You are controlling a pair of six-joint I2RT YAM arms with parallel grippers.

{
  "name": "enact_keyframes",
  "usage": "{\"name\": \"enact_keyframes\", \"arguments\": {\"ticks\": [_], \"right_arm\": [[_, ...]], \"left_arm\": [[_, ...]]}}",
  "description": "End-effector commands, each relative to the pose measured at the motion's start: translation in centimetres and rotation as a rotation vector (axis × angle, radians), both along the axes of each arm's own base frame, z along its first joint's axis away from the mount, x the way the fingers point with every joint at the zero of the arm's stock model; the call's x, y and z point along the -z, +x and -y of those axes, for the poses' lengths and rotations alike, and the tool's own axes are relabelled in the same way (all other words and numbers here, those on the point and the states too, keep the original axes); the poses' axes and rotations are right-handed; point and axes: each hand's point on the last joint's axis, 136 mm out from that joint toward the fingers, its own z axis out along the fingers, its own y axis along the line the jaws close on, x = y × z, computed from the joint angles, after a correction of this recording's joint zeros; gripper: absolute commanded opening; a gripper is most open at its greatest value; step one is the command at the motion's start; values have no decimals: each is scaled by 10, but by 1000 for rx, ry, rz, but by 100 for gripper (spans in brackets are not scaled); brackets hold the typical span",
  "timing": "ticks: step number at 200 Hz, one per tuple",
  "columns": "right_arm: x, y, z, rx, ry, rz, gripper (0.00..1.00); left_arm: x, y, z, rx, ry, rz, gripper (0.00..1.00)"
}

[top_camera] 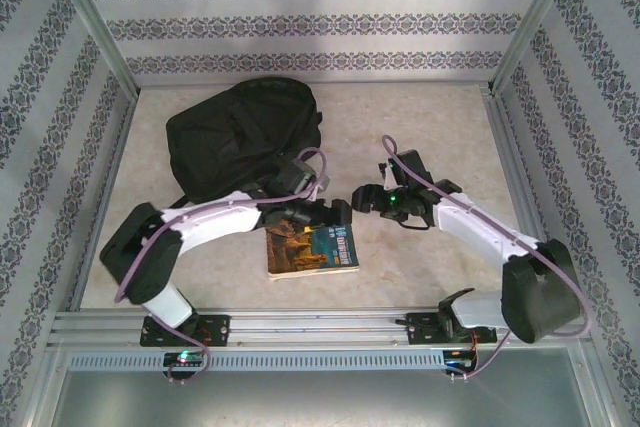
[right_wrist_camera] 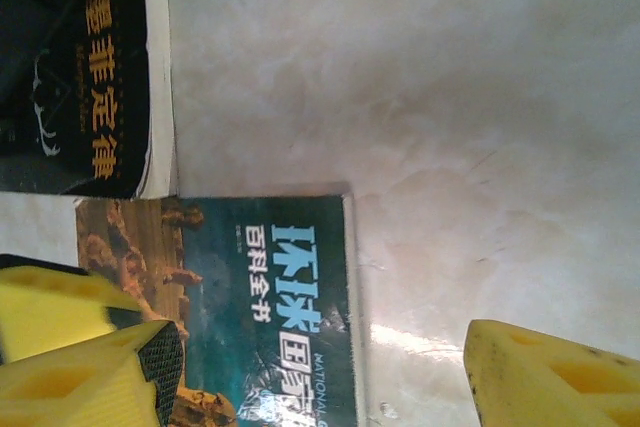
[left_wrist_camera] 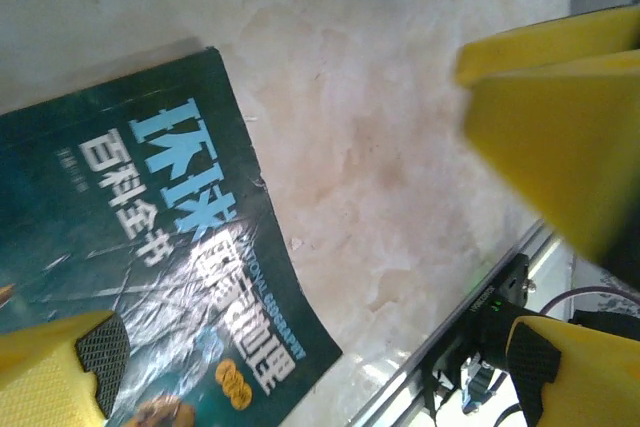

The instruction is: Pack the student bag

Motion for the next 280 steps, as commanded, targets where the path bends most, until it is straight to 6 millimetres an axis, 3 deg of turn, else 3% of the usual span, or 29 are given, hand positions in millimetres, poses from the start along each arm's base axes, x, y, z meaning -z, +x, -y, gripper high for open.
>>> {"name": "enact_keyframes", "arguments": {"ticks": [1, 28, 62, 97, 138, 177, 219, 249, 280], "right_arm": [[-2, -5, -23, -52, 112, -71, 74], [15, -14, -33, -82, 119, -141, 72], [34, -25, -50, -120, 141, -225, 69], [53, -27, -54, -130, 88, -250, 67], [60, -31, -70, -161, 103, -281, 65], [44, -31, -86, -189, 189, -281, 56], [16, -30, -88, -192, 248, -249, 46], [3, -29, -85, -180, 282, -238, 30], [3, -31, -89, -182, 338, -263, 18]], "left_arm": [[15, -10, -54, -97, 128, -6, 98], [28, -21, -112, -238, 220, 18, 98], [59, -32, -133, -296, 216, -57, 97], [77, -36, -141, -293, 259, -58, 96], [96, -41, -141, -270, 256, -72, 96], [104, -42, -130, -231, 222, -94, 94], [102, -40, -125, -214, 202, -96, 92], [103, -40, -124, -212, 198, -100, 92], [103, -40, -122, -212, 189, -103, 91]]}}
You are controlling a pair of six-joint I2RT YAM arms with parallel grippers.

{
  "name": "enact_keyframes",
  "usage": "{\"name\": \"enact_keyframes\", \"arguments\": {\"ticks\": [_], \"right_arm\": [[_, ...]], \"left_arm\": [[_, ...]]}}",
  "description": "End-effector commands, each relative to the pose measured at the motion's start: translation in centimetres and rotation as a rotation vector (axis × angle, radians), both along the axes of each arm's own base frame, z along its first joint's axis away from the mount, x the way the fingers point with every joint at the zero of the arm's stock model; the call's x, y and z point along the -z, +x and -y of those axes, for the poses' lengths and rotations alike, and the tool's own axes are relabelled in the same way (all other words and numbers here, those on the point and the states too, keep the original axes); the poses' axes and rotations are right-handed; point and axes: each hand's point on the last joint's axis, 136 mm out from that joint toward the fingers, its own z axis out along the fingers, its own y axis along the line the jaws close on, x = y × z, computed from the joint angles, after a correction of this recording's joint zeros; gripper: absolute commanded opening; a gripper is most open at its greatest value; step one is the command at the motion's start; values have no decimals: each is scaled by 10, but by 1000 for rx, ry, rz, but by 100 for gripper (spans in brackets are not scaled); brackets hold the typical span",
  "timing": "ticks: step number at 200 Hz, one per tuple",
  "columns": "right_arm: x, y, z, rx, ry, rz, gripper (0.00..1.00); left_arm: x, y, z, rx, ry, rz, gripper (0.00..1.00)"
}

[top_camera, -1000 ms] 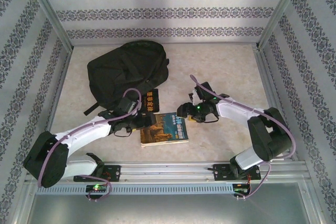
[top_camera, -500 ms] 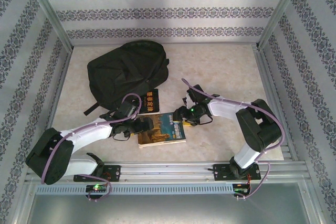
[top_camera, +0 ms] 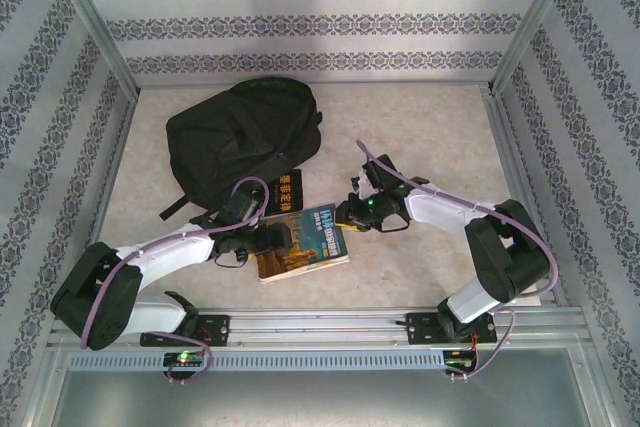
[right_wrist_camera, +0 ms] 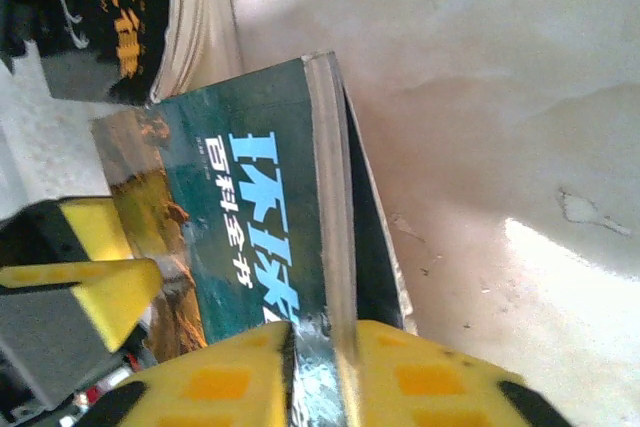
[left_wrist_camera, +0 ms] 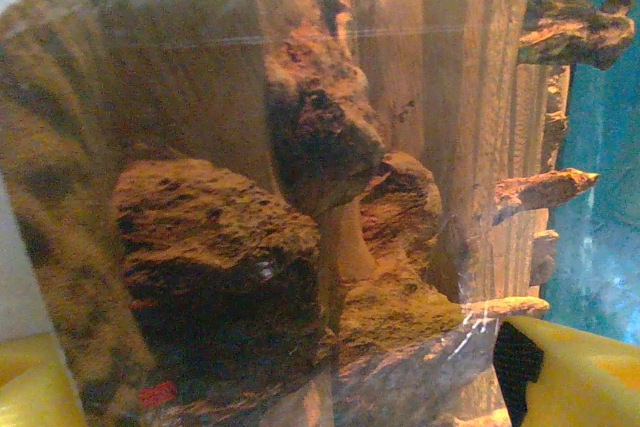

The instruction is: Pack the student bag

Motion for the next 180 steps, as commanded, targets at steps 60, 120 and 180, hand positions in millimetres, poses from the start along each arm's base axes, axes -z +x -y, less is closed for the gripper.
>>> {"name": "enact_keyframes", "arguments": {"ticks": [60, 120, 180], "right_arm": [[-28, -17, -52, -159, 273, -39, 18], [-38, 2, -10, -70, 74, 119, 0], [-128, 6, -7, -203, -44, 464, 0]], "left_arm": [[19, -3, 22, 82, -96, -13, 87], [-18, 4, -1, 50, 9, 98, 91], [-114, 29, -29, 204, 229, 432, 93]]}}
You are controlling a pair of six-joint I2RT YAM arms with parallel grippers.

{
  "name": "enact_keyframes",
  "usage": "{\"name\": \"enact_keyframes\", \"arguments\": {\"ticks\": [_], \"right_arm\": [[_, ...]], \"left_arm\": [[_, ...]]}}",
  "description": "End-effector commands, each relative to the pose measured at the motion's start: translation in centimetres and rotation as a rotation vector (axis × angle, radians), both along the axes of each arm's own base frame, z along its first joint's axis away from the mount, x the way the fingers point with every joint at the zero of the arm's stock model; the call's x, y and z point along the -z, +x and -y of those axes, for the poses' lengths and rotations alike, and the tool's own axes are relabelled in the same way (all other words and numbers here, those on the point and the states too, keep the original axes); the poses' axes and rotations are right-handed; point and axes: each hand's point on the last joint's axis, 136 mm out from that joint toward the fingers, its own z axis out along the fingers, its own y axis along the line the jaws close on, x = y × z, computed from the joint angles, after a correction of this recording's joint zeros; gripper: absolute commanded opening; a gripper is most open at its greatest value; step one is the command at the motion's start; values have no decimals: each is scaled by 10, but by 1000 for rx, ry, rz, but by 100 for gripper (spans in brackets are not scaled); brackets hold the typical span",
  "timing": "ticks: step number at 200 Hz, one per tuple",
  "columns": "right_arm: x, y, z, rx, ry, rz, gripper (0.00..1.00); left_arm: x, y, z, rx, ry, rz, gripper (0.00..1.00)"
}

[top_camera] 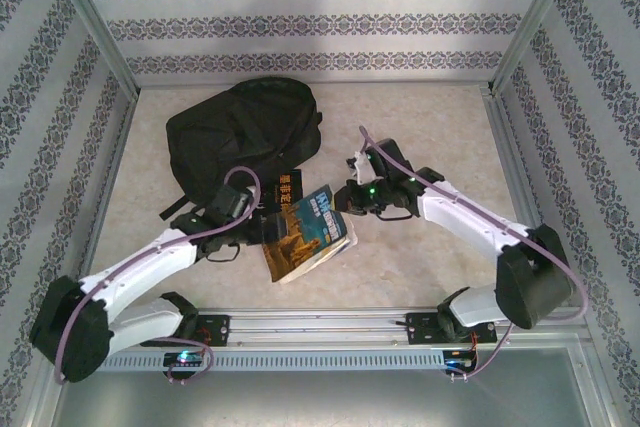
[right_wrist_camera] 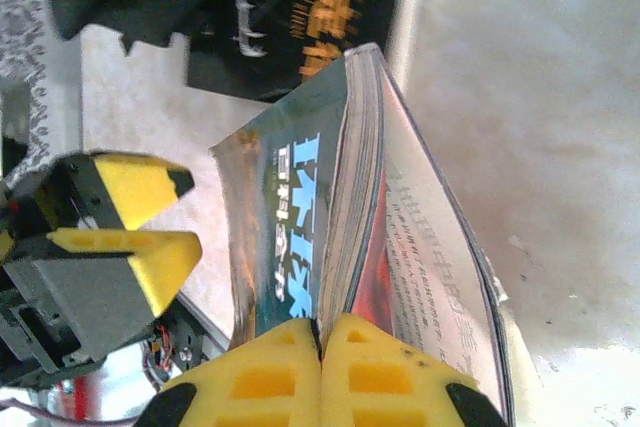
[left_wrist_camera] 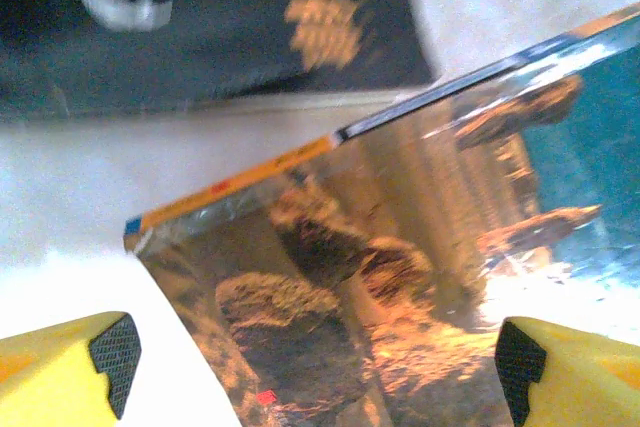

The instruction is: Pack the student bag

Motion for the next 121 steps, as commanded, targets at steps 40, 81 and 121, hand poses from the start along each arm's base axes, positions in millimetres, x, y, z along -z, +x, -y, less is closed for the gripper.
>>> {"name": "enact_keyframes", "arguments": {"ticks": [40, 81, 121], "right_arm": [[-87, -10, 4, -207, -60, 407, 0], [-133, -47, -3, -454, -17, 776, 0], [-145, -67, 0, -587, -8, 848, 0]], "left_arm": [[-91, 22, -7, 284, 232, 379, 91], [-127, 26, 6, 482, 291, 642, 91], [-149, -5, 44, 727, 102, 852, 91]]}}
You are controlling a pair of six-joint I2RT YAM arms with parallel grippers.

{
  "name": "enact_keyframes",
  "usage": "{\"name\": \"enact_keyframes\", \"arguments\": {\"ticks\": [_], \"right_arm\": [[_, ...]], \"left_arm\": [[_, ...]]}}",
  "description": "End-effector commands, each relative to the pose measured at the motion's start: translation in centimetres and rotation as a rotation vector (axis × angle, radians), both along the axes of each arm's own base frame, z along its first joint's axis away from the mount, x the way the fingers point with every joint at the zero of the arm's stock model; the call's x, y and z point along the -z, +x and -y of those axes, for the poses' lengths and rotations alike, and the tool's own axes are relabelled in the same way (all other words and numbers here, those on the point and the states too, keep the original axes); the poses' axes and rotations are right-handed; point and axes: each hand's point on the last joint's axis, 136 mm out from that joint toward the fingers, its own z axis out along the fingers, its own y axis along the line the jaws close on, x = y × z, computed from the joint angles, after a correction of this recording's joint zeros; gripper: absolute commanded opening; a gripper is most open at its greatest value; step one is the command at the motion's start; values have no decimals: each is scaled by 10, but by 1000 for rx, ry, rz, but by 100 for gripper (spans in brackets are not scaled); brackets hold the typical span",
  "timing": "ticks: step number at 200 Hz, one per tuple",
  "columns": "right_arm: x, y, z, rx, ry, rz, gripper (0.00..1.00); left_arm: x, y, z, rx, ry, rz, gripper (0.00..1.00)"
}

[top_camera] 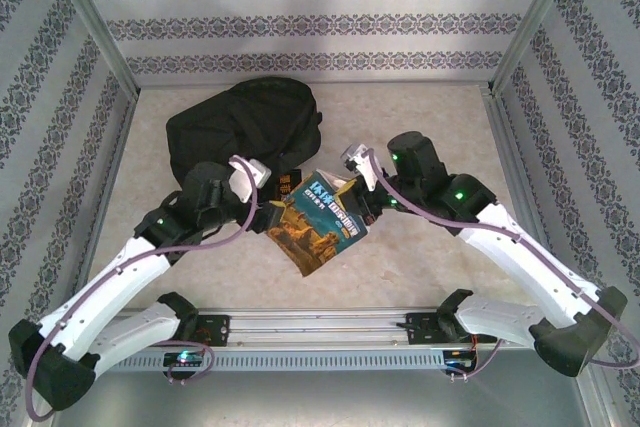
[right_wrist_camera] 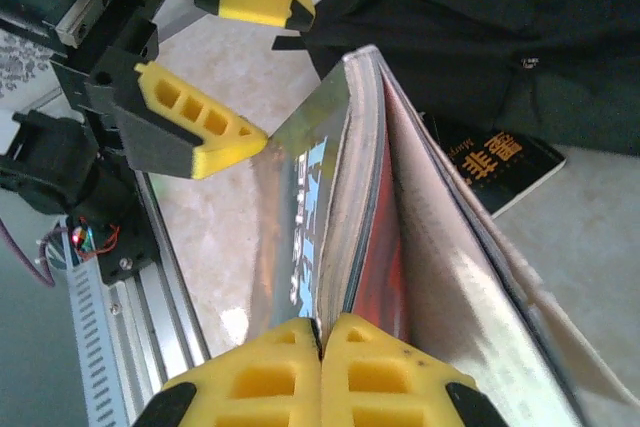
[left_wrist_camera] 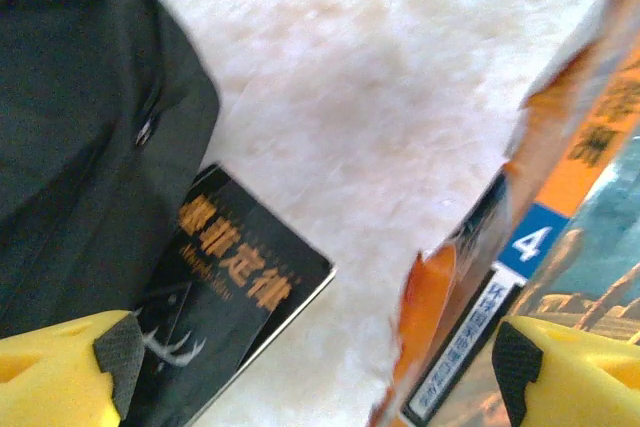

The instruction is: Pack the student bag

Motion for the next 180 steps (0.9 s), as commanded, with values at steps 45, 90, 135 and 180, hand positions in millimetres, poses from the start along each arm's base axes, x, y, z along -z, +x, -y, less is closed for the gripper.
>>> {"name": "enact_keyframes", "arguments": {"ticks": [45, 90, 135, 180], "right_arm": [[-19, -26, -3, -200, 3, 180, 0], [-21, -33, -4, -235, 19, 246, 0], [-29, -35, -6, -245, 46, 323, 0], [-27, -28, -6, -215, 27, 339, 0]], "left_arm": [[-25, -58, 51, 517, -127, 180, 81], [-16, -64, 61, 584, -174, 124, 73], [-18, -67, 71, 637, -242, 97, 54], [-20, -66, 76, 664, -256, 103, 32]]}}
